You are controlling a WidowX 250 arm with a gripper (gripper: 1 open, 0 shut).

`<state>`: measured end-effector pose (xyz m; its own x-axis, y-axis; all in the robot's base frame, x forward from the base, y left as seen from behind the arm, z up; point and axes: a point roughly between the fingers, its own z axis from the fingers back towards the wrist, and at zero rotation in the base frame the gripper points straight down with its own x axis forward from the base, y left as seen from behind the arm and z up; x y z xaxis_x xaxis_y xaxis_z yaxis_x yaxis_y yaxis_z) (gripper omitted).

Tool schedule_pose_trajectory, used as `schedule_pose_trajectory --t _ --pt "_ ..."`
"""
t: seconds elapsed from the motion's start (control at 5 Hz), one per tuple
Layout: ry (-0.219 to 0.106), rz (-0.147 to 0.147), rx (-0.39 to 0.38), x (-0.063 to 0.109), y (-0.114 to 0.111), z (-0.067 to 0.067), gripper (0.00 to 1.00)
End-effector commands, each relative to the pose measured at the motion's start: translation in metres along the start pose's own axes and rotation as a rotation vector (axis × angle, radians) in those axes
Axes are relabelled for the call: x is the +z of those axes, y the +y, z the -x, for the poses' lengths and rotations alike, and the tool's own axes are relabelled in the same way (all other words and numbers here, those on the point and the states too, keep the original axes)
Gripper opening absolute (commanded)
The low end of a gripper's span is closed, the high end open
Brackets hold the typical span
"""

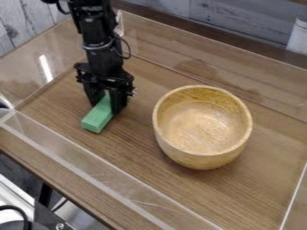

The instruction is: Remove the green block from inside the brown bowl and put it on the table

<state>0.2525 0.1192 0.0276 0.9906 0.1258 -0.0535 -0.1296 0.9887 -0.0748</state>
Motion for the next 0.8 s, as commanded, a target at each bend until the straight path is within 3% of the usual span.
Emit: schedule_pose_trajectory --t 0.0,0.6 --pt "-0.035 -0.012 0.019 0.0098 0.0058 -0.0058 0.0" --pt "-0.022 0.0 0.041 0.0074 0.0061 -0.0049 0.0"
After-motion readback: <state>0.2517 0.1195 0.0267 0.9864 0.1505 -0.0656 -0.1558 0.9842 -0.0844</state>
